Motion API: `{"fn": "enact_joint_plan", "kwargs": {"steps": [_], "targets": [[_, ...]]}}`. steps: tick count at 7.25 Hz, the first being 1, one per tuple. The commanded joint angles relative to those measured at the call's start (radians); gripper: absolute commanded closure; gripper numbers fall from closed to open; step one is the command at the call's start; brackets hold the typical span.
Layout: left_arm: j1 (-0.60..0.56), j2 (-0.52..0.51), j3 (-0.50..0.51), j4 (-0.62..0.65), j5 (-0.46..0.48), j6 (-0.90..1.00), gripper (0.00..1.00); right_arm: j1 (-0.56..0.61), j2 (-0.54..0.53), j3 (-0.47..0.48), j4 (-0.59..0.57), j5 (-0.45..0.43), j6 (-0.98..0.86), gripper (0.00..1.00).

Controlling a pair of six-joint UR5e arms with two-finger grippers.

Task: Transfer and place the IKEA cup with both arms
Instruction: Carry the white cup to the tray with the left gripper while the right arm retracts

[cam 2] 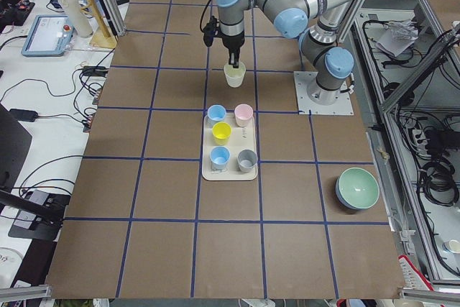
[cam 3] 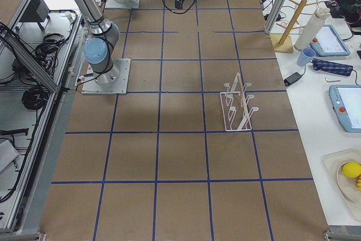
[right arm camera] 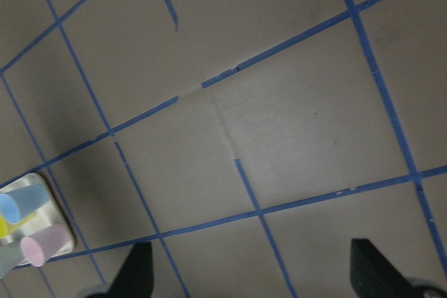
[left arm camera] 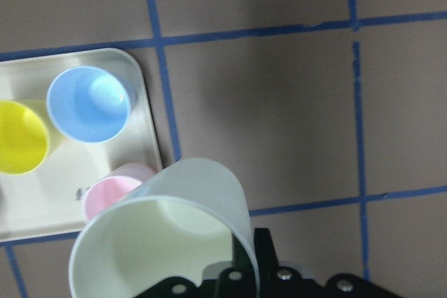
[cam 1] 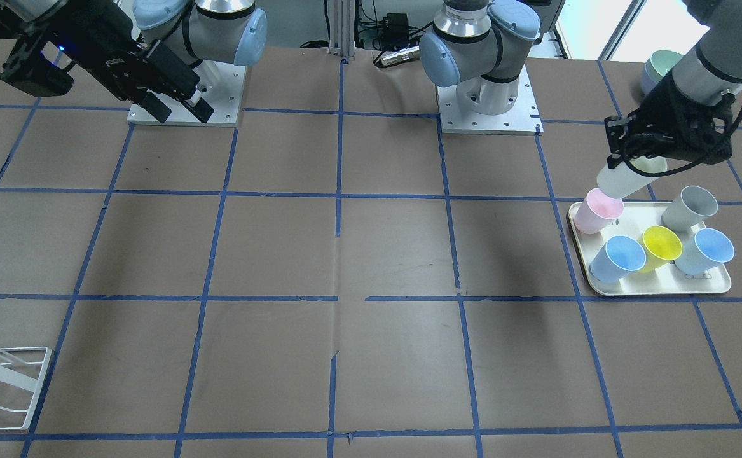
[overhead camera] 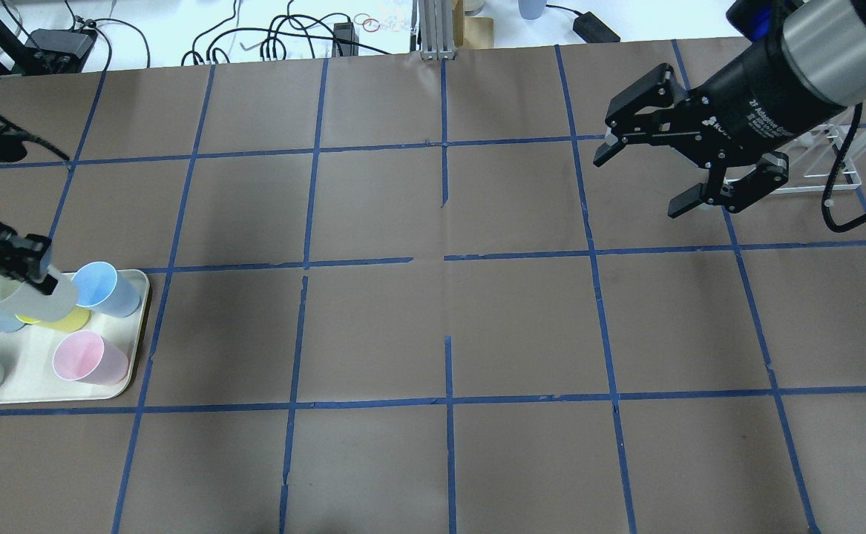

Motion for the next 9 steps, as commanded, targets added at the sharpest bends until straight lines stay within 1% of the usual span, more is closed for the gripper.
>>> {"fn": "enact_joint_plan", "kwargs": {"steps": [1,2,3,4,5,6,7,9], "targets": [[0.183,-0.027,-0.087,0.155,0.05,0.106,1.0,0.088,-0.002,-0.002,-0.017,-0.302,-0.035,0.0],[0.196,-0.044,-0.142,0.266,0.05,0.106,1.0,0.102,0.001,0.012,-0.017,-0.328,-0.042,0.0],[0.202,-0.047,-0.189,0.329,0.052,0.108,1.0,0.106,0.004,0.028,-0.013,-0.328,-0.056,0.0],[0.213,-0.058,-0.205,0.342,0.049,0.106,1.0,0.104,-0.001,0.032,-0.016,-0.337,-0.104,0.0],[0.213,-0.088,-0.208,0.401,0.044,0.098,1.0,0.102,-0.001,0.03,-0.023,-0.33,-0.175,0.0],[0.213,-0.126,-0.228,0.431,0.044,0.095,1.0,0.09,0.005,0.023,-0.028,-0.328,-0.207,0.0],[0.213,-0.163,-0.25,0.503,0.048,0.089,1.0,0.086,0.024,0.013,-0.037,-0.331,-0.214,0.0],[0.213,-0.214,-0.256,0.515,0.042,0.086,1.0,0.086,0.056,0.015,-0.085,-0.336,-0.191,0.0]]}}
